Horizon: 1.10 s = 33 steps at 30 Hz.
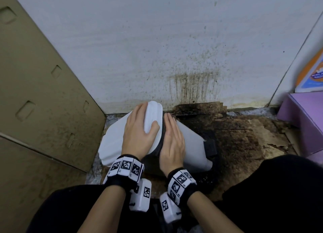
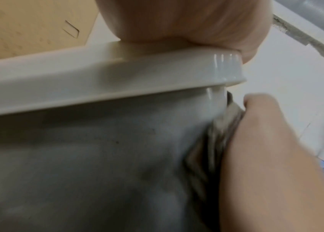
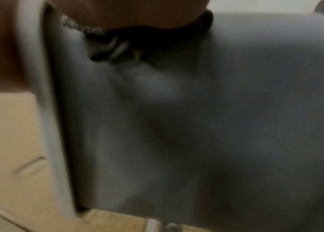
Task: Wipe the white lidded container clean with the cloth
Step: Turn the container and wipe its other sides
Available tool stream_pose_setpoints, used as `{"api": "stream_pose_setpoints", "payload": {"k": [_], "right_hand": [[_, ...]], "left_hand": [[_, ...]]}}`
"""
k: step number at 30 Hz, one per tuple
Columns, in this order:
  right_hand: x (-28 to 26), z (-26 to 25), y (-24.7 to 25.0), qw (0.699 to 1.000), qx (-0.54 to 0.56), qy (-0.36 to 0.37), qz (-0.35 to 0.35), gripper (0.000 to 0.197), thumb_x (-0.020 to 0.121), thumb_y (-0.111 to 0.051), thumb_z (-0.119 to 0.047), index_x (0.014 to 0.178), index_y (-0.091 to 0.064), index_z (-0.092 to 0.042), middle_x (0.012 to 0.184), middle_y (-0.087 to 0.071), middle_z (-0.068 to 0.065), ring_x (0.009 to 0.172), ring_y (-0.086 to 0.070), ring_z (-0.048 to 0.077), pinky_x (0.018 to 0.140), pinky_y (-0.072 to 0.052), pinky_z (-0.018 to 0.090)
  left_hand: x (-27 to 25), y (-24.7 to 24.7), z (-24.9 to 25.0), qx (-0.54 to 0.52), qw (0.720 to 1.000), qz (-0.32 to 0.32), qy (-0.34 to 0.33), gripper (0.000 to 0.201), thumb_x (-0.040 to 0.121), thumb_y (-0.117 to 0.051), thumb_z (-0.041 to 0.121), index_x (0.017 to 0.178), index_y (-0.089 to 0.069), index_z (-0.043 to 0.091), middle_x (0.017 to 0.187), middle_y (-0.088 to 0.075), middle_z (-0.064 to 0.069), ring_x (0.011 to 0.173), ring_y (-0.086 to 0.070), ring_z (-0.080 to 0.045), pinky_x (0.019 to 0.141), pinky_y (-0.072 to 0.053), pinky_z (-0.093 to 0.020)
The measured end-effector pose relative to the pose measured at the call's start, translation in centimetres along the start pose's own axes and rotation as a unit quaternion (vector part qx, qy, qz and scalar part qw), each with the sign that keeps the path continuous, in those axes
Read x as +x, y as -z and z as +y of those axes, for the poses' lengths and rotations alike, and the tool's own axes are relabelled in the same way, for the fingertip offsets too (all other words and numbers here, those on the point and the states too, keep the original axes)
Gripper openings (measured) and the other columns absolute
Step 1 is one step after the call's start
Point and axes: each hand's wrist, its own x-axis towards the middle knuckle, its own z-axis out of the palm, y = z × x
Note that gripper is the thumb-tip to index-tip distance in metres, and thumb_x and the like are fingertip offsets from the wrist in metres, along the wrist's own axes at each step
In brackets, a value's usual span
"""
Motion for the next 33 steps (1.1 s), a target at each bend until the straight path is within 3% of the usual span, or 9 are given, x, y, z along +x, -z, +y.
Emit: {"api": "stream_pose_setpoints", "payload": {"k": [4, 7, 10, 11, 16, 20, 23, 26, 33], "right_hand": [[-1.1, 4.9, 1.4, 1.0, -0.019, 0.0, 0.018, 0.053, 0.107, -0.015, -0.029, 0.155, -0.037, -0.02, 0.161, -0.036, -0.008, 0.151, -0.028, 0.008, 0.122, -0.027, 0.034], [-2.3, 9.4, 2.6, 0.995, -0.025, -0.096, 0.02, 0.056, 0.106, -0.01, -0.035, 0.156, -0.034, -0.024, 0.163, -0.033, -0.007, 0.152, -0.024, 0.007, 0.125, -0.022, 0.035], [-2.6, 10.9, 3.5, 0.975, -0.016, -0.219, 0.023, 0.069, 0.097, -0.003, -0.052, 0.156, -0.031, -0.03, 0.164, -0.028, -0.01, 0.152, -0.019, 0.004, 0.116, 0.0, 0.007], [-2.5, 10.9, 3.5, 0.973, -0.017, -0.23, 0.027, 0.073, 0.095, -0.002, -0.054, 0.156, -0.032, -0.028, 0.164, -0.028, -0.01, 0.152, -0.019, 0.004, 0.113, 0.002, 0.005], [-1.7, 10.0, 2.2, 0.971, -0.051, -0.23, 0.046, 0.078, 0.093, 0.001, -0.052, 0.156, -0.032, -0.022, 0.164, -0.03, -0.004, 0.153, -0.019, 0.011, 0.121, -0.009, 0.024], [-0.5, 6.5, 1.3, 0.973, -0.079, -0.214, 0.011, 0.068, 0.098, 0.002, -0.041, 0.159, -0.021, -0.022, 0.167, -0.019, -0.007, 0.155, -0.011, 0.008, 0.123, -0.003, 0.025], [1.0, 2.0, -0.1, 0.985, -0.074, -0.149, -0.044, 0.057, 0.106, -0.004, -0.032, 0.161, -0.009, -0.026, 0.163, -0.002, -0.019, 0.15, 0.004, -0.001, 0.123, 0.002, 0.025], [2.2, -0.6, -0.7, 0.988, -0.078, -0.083, -0.101, 0.052, 0.111, -0.013, -0.032, 0.16, 0.002, -0.028, 0.159, 0.009, -0.022, 0.149, 0.012, -0.003, 0.125, 0.005, 0.026], [1.5, 2.3, 1.9, 0.992, -0.008, -0.047, -0.113, 0.063, 0.102, -0.009, -0.053, 0.161, -0.016, -0.03, 0.167, -0.013, -0.016, 0.152, -0.003, -0.005, 0.124, -0.005, 0.023]], "left_hand": [[0.1, 0.2, -0.4, -0.011, 1.0, -0.002, 0.006, 0.074, 0.084, -0.036, 0.052, 0.152, -0.034, 0.023, 0.158, -0.032, 0.008, 0.145, -0.026, -0.01, 0.116, -0.019, -0.026], [0.2, 0.6, -0.8, -0.02, 1.0, -0.002, 0.017, 0.072, 0.085, -0.038, 0.052, 0.153, -0.033, 0.026, 0.158, -0.031, 0.011, 0.145, -0.026, -0.008, 0.115, -0.021, -0.027], [0.1, 0.4, -0.7, -0.021, 1.0, -0.006, 0.014, 0.07, 0.087, -0.039, 0.051, 0.152, -0.033, 0.027, 0.158, -0.031, 0.013, 0.144, -0.026, -0.007, 0.114, -0.021, -0.027], [0.1, 0.4, -0.7, -0.019, 1.0, -0.005, 0.014, 0.07, 0.087, -0.039, 0.051, 0.152, -0.033, 0.027, 0.158, -0.031, 0.013, 0.144, -0.026, -0.007, 0.115, -0.021, -0.027], [0.2, 0.4, -0.6, -0.008, 1.0, 0.002, 0.015, 0.075, 0.084, -0.034, 0.053, 0.153, -0.032, 0.024, 0.159, -0.032, 0.009, 0.145, -0.027, -0.01, 0.117, -0.022, -0.03], [0.2, 0.2, -0.5, -0.001, 1.0, 0.004, 0.01, 0.075, 0.084, -0.034, 0.053, 0.153, -0.033, 0.023, 0.159, -0.032, 0.007, 0.145, -0.027, -0.012, 0.118, -0.022, -0.031], [0.2, 0.0, -0.6, 0.006, 1.0, 0.008, 0.004, 0.075, 0.084, -0.033, 0.052, 0.153, -0.034, 0.022, 0.159, -0.033, 0.006, 0.146, -0.027, -0.012, 0.117, -0.02, -0.028], [0.1, -0.1, -0.6, 0.004, 1.0, 0.003, 0.008, 0.076, 0.084, -0.033, 0.054, 0.153, -0.032, 0.022, 0.16, -0.032, 0.006, 0.147, -0.026, -0.012, 0.12, -0.022, -0.033], [0.0, 0.4, -0.8, -0.014, 1.0, 0.001, 0.01, 0.074, 0.084, -0.036, 0.052, 0.153, -0.033, 0.023, 0.159, -0.033, 0.008, 0.146, -0.028, -0.011, 0.12, -0.025, -0.038]]}}
